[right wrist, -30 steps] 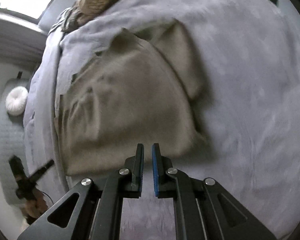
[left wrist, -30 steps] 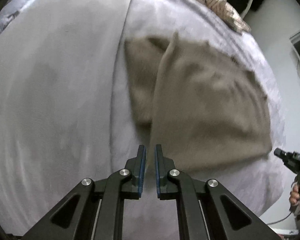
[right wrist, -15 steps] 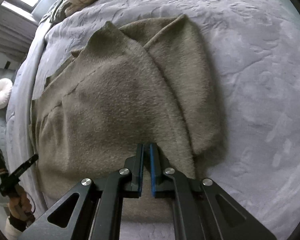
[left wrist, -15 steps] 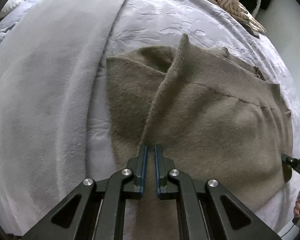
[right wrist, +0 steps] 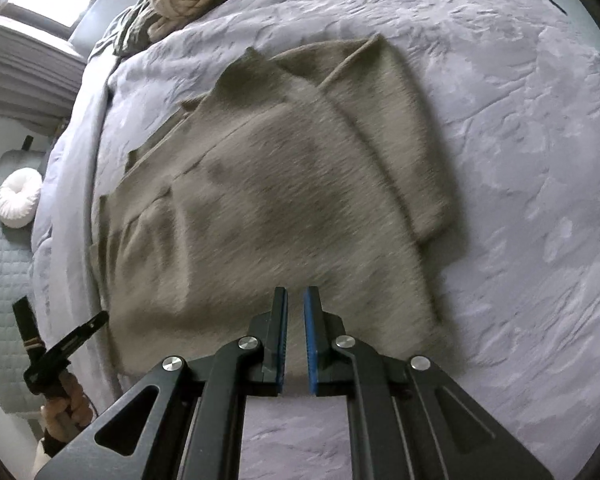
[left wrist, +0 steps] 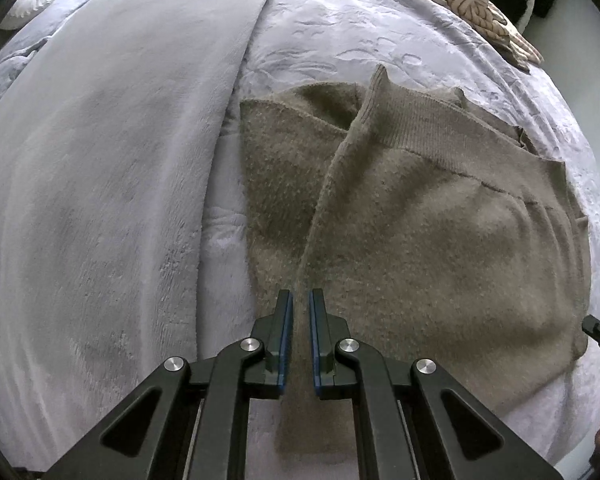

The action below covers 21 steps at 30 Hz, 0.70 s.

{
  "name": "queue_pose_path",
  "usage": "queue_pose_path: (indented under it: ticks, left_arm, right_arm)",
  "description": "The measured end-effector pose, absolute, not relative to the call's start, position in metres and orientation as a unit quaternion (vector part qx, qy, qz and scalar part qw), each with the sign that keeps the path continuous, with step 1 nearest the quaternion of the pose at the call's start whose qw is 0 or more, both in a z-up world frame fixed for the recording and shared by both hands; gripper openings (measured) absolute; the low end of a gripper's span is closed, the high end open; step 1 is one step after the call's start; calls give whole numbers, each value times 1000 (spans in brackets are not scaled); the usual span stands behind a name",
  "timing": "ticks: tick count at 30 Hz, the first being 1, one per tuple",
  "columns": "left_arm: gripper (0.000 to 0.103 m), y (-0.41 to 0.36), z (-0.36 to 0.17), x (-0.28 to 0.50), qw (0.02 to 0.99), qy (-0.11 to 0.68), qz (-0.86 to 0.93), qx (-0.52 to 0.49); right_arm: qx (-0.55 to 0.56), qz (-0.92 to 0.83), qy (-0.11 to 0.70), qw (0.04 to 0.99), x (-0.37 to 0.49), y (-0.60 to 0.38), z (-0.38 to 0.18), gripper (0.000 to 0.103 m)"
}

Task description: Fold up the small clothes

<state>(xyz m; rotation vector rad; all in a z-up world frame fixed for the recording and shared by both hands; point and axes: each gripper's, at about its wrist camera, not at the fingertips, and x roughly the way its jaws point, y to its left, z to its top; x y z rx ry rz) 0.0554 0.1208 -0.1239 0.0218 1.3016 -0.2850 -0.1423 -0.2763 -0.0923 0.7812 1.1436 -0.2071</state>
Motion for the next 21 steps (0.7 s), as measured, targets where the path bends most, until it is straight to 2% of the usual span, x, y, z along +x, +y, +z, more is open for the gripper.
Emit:
queue_pose_path:
  ticks: [21]
  left_arm:
    - [9, 111, -118, 47, 788, 599, -125, 67]
  right_arm:
    - [361, -41, 558, 746, -119, -215, -108, 10]
